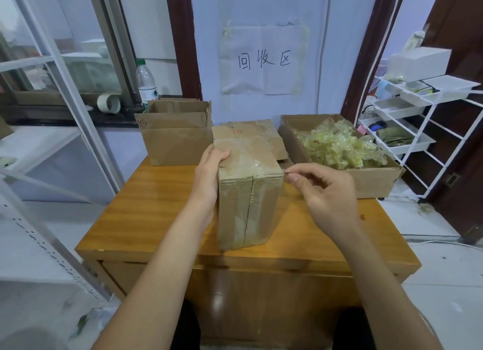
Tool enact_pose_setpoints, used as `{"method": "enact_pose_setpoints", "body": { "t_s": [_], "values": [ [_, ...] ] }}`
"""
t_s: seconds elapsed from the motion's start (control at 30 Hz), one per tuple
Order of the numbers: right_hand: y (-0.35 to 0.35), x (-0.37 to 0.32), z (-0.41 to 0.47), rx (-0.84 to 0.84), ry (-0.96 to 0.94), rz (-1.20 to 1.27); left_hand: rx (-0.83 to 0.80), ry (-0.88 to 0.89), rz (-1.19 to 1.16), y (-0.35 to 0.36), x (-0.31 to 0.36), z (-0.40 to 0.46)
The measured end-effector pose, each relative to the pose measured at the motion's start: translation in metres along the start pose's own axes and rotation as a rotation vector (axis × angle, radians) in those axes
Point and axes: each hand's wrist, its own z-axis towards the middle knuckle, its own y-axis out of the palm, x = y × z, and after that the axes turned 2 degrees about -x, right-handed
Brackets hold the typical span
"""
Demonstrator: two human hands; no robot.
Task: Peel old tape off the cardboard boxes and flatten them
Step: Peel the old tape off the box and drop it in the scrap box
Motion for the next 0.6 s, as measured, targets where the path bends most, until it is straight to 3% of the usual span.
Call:
{"method": "enact_pose_setpoints", "body": {
  "t_s": [0.37, 0.6],
  "values": [
    [-0.016, -0.023, -0.016, 0.012, -0.103, -0.193, -0.009, 0.002, -0.011, 0.0, 0.0, -0.001],
    [-0.016, -0.026, -0.013, 0.007, -0.032, -0.247, -0.013, 0.021, 0.045, -0.003, 0.0, -0.001]
  ]
}}
